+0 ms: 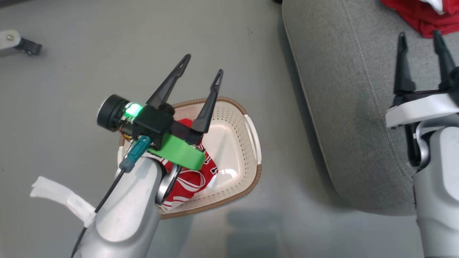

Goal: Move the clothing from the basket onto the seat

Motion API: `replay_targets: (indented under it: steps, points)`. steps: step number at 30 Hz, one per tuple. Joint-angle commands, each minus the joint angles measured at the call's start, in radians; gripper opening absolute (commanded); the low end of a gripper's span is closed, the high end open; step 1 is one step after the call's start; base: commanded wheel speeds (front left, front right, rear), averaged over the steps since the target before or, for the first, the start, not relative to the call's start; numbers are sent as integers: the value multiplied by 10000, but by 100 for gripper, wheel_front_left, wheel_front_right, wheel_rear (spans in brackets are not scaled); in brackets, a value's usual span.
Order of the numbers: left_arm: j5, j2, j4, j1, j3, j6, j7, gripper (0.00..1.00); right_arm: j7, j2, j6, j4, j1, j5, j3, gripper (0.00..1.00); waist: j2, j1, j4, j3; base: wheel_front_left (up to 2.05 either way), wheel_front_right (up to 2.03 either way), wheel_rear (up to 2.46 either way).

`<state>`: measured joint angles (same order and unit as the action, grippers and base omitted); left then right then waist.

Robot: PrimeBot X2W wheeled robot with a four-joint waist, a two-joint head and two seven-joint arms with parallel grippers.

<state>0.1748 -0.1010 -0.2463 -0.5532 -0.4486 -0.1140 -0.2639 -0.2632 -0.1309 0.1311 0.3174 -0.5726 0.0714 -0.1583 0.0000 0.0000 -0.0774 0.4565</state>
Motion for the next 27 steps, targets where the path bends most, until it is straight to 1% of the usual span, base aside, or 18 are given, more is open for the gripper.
replay_targets:
  steps: [1,8,16,23,27]
  points:
    - [25,-52,43,291,169,45,-9,100,-24,88,-7,-167,276,71,180,100,0,0,328,-520,0,0,0]
    - [88,22,232,1147,1163,163,-9,100,-24,484,-7,-921,1044,300,1088,100,0,0,779,-1179,0,0,0]
    - [55,144,415,2023,2249,208,-9,100,-24,729,-7,-1516,1879,340,1639,100,0,0,1261,-1867,0,0,0]
    - [-18,246,491,2778,3073,191,-9,100,-24,781,-7,-1738,2561,277,1764,100,0,0,1578,-2467,0,0,0]
    - [-98,297,573,3206,3484,167,-9,100,-24,787,-7,-1884,3004,487,1793,100,0,0,1712,-2770,0,0,0]
